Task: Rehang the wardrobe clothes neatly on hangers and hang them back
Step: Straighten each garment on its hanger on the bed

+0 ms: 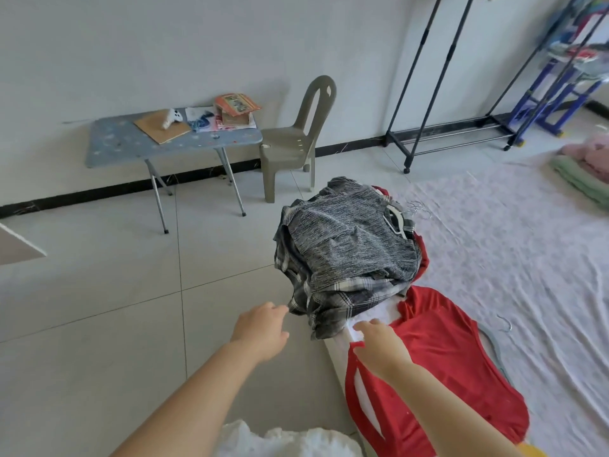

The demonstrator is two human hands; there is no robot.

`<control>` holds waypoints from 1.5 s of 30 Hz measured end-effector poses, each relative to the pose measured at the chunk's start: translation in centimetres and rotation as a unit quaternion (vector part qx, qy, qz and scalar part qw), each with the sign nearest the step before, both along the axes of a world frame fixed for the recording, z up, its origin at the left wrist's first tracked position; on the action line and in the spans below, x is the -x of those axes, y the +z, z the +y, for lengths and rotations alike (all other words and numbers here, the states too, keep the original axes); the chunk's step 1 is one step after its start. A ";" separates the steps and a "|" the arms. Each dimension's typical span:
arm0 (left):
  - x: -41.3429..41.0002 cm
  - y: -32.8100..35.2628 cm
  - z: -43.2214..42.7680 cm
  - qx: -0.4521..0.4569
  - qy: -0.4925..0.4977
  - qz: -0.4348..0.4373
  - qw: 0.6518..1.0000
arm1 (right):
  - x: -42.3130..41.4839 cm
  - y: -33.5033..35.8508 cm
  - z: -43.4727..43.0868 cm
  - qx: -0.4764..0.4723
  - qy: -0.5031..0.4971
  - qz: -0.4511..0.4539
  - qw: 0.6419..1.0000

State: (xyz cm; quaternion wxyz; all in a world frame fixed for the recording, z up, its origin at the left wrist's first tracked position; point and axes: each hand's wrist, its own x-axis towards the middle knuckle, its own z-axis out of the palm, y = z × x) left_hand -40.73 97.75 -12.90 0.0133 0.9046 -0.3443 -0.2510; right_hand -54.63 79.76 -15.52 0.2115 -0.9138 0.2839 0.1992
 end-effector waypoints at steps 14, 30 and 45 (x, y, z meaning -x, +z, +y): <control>-23.3 -0.9 -11.3 -0.007 -0.229 -0.022 0.973 | -16.2 -0.5 -4.9 0.003 -0.214 0.018 0.977; -32.7 -3.1 -31.1 -0.007 -0.390 0.020 0.921 | -24.3 -3.8 -16.6 -0.035 -0.377 0.032 0.925; -32.2 -8.8 -48.8 -0.056 -0.401 0.111 0.907 | -28.6 -13.2 -34.5 -0.099 -0.442 0.057 0.890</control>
